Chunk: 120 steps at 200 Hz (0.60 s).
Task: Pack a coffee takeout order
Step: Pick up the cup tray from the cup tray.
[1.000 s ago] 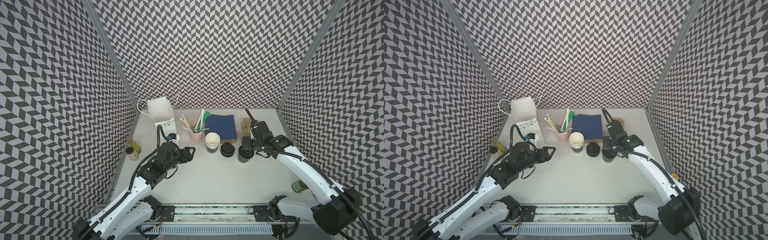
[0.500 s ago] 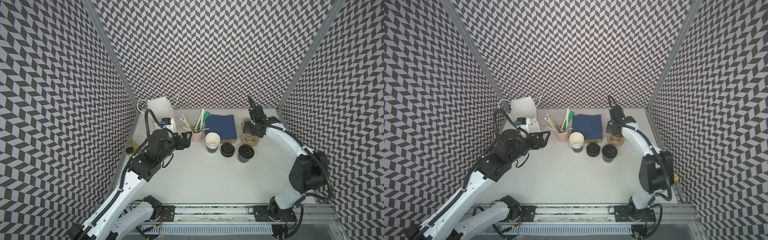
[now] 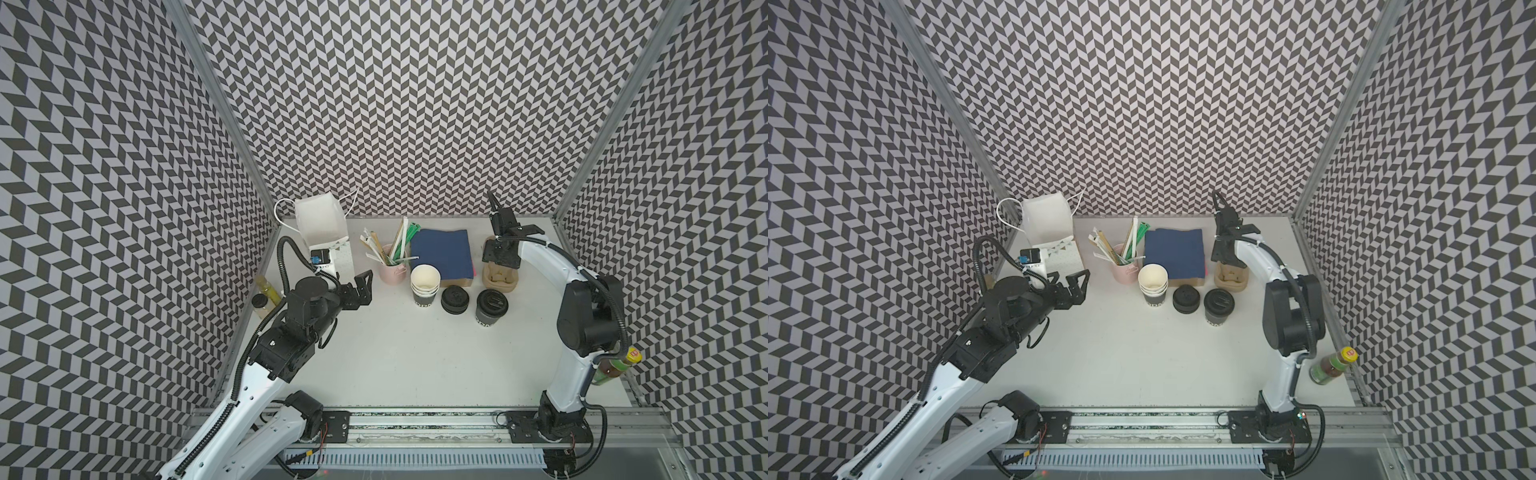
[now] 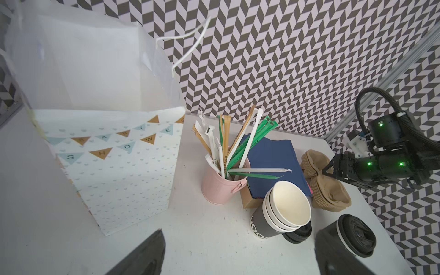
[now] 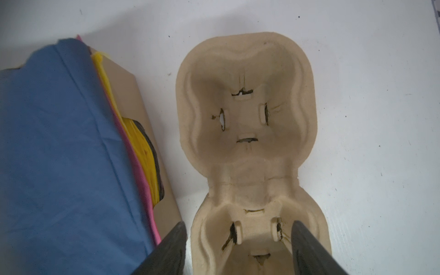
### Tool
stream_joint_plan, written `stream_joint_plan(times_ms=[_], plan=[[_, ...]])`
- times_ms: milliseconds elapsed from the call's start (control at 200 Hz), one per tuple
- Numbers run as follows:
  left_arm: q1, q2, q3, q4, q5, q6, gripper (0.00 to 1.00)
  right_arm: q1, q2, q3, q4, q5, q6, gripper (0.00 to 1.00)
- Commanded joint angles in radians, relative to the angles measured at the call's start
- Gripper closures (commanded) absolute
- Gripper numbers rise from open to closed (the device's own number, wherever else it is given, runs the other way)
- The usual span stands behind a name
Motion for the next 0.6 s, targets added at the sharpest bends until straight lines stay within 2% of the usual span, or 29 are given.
stream_joint_plan(times_ms=[0, 265, 596], plan=[[0.011, -0.022, -0.009, 0.030, -0.041, 0.011, 0.02, -0.015, 0.040, 0.034, 0.001, 0.007, -0.006, 0.33], [0.012, -0.030, -0.013, 0.017, -0.065, 0.017, 0.02, -0.038, 0.055, 0.056, -0.003, -0.006, -0.014, 0.41], [0.013, -0.030, -0.014, 0.013, -0.069, 0.018, 0.03, -0.048, 0.086, 0.067, -0.004, -0.014, -0.022, 0.42]])
